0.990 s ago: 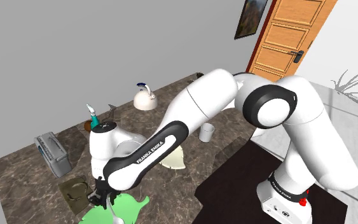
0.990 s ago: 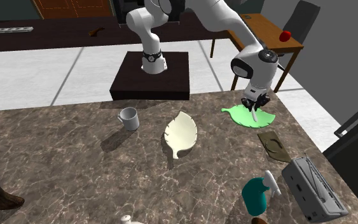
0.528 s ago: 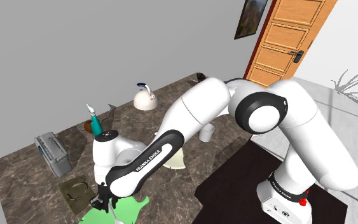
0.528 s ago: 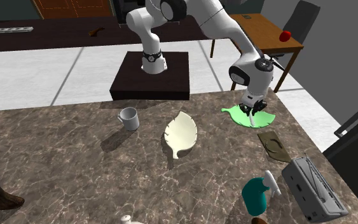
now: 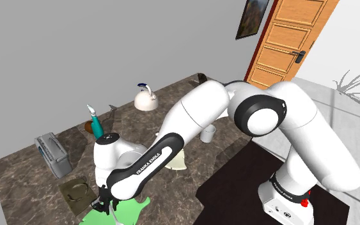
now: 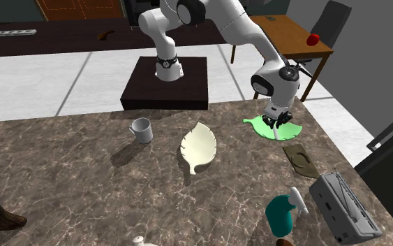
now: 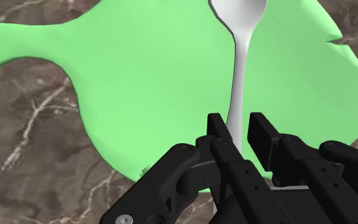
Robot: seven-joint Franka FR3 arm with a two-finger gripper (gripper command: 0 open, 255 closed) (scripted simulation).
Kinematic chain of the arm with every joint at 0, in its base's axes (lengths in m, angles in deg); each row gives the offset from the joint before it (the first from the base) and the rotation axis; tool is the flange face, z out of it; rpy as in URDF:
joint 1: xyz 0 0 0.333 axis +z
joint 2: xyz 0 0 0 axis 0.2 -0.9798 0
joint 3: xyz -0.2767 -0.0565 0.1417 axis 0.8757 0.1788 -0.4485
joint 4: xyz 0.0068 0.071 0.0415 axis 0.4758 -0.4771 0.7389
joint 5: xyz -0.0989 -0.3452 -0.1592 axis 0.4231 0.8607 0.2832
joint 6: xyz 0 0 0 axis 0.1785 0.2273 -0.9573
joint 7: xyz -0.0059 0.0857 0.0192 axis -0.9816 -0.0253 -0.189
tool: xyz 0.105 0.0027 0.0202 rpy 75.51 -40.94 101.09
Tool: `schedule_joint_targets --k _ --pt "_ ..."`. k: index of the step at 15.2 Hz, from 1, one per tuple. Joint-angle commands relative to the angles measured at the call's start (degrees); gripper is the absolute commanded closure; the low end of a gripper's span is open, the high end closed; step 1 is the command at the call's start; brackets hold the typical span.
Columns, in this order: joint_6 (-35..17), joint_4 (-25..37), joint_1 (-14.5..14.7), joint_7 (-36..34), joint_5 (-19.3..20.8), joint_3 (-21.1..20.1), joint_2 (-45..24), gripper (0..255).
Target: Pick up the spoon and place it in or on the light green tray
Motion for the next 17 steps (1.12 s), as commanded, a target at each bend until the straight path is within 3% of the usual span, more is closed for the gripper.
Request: schedule_joint_targets --k 1,2,7,11,17 --pt "0.0 0.0 0.0 0.0 0.0 0.0 0.0 255" --pt "0.0 0.0 0.0 0.0 0.0 0.0 0.0 0" --pt "0.0 0.0 0.0 0.0 0.0 0.0 0.0 0" --pt "3.5 -2.6 -1.7 0.4 -0.6 -0.7 5.9 0" --pt "3.5 -2.6 -1.7 0.4 -0.6 -0.7 5.9 0"
